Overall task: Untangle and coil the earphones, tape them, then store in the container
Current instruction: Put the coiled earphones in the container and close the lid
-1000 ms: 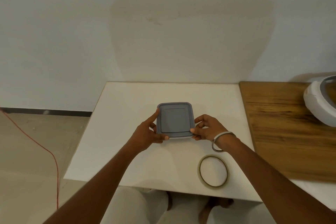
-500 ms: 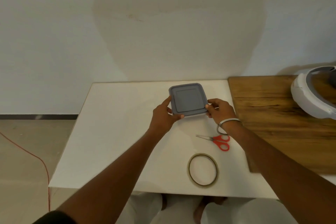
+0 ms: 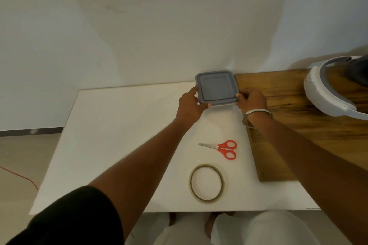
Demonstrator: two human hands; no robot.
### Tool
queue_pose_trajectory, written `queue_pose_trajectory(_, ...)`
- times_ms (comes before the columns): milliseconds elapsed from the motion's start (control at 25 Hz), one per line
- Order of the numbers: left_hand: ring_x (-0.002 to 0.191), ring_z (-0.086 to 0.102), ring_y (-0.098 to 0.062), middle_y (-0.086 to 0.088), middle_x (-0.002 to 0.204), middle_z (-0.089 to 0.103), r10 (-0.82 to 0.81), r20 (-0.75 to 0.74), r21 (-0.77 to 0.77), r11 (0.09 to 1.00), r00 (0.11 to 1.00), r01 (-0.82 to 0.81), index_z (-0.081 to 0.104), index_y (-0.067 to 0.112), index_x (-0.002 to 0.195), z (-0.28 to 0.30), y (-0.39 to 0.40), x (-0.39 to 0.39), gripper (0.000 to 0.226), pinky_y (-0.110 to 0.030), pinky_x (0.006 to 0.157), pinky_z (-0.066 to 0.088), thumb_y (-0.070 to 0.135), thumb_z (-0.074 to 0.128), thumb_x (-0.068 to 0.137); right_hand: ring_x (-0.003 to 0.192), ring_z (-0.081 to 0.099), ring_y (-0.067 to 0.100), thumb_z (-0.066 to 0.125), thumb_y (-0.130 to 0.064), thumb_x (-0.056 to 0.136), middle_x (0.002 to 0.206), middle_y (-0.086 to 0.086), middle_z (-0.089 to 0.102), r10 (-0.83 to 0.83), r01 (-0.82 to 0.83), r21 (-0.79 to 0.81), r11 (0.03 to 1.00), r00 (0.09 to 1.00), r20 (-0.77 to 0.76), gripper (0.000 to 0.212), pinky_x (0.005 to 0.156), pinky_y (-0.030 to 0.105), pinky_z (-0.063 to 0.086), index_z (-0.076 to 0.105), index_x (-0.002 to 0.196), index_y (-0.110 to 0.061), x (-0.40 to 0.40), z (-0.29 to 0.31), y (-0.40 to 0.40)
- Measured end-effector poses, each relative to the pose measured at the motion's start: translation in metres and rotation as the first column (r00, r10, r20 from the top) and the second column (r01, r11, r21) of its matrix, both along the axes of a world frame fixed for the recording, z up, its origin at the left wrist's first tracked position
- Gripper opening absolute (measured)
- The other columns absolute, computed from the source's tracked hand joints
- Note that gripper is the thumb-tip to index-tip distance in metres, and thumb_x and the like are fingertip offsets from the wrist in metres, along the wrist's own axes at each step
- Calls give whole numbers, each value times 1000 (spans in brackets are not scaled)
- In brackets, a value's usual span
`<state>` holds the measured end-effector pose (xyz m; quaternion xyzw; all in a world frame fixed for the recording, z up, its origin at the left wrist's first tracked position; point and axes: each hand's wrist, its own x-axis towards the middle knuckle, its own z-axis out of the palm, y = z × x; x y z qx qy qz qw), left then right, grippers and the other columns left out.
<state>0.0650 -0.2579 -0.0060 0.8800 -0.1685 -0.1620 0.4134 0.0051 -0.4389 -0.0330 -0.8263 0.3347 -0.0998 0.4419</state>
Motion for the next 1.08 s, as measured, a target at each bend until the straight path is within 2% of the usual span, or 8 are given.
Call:
queue_pose_trajectory(120, 95, 63, -20, -10, 125, 55, 56, -25, -28, 998, 998, -57, 15, 19, 153, -4, 9, -7, 99, -19, 78, 49, 25, 79, 77, 89, 62, 34, 51, -15, 94, 101, 23, 63, -34, 37, -121, 992, 999, 25, 23, 81, 35, 51, 63, 102, 3, -10, 6, 6)
queue_pose_trajectory(240, 104, 59, -25, -11, 132, 44, 133, -76, -55, 989, 988, -138, 11, 23, 151, -7, 36, -44, 106, -18, 74, 51, 25, 83, 73, 91, 54, 33, 53, -13, 90, 106, 20, 52, 0, 24, -357, 934, 998, 65, 17, 83, 41, 49, 55, 101, -1, -40, 0, 26)
queue_pose_trajectory(360, 106, 51, -18, -10, 130, 44, 117, -74, 44, 993, 990, -114, 27, 19, 139, -11, 71, -94, 84, -19, 82, 46, 32, 80, 75, 97, 52, 28, 59, -15, 86, 104, 13, 53, 279, -240, -398, 885, 959, 44, 16, 85, 43, 47, 58, 101, -11, -77, -10, 53)
queue_pose_trajectory(440, 103, 47, -13, -5, 126, 45, 103, -155, 158, 984, 983, -78, 30, 19, 133, -10, 90, -124, 78, -17, 81, 42, 39, 78, 75, 98, 52, 24, 63, -20, 85, 107, 6, 56, 445, -433, -395, 810, 893, -67, 19, 84, 38, 46, 61, 103, -14, -98, -13, 69)
queue_pose_trajectory(520, 105, 46, -12, -2, 123, 43, 99, -239, 221, 974, 966, -45, 29, 22, 129, -10, 102, -150, 76, -22, 86, 43, 41, 78, 74, 101, 52, 19, 63, -30, 83, 109, -1, 56, 509, -526, -439, 729, 844, -167, 25, 83, 35, 43, 61, 106, -20, -111, -17, 83)
queue_pose_trajectory(600, 99, 46, -10, 1, 116, 45, 100, -256, 254, 967, 961, -33, 30, 26, 124, -11, 106, -167, 71, -20, 82, 41, 39, 78, 74, 100, 53, 17, 65, -37, 80, 107, -4, 56, 501, -548, -487, 680, 832, -237, 28, 84, 36, 40, 61, 105, -24, -119, -22, 92)
queue_pose_trajectory(760, 91, 49, -8, 2, 109, 53, 117, -211, 291, 955, 971, -52, 33, 25, 124, -14, 98, -173, 57, -18, 75, 39, 31, 71, 83, 87, 59, 19, 75, -30, 71, 95, -4, 59, 404, -489, -584, 648, 871, -280, 28, 78, 40, 43, 61, 95, -26, -120, -26, 97)
queue_pose_trajectory(1080, 85, 52, -9, 2, 111, 54, 103, -102, 297, 952, 989, -69, 45, 22, 116, -12, 82, -165, 22, -21, 75, 45, 19, 53, 95, 81, 53, 22, 61, -25, 79, 90, 2, 57, 224, -393, -647, 653, 917, -332, 19, 71, 38, 34, 58, 97, -19, -113, -23, 83)
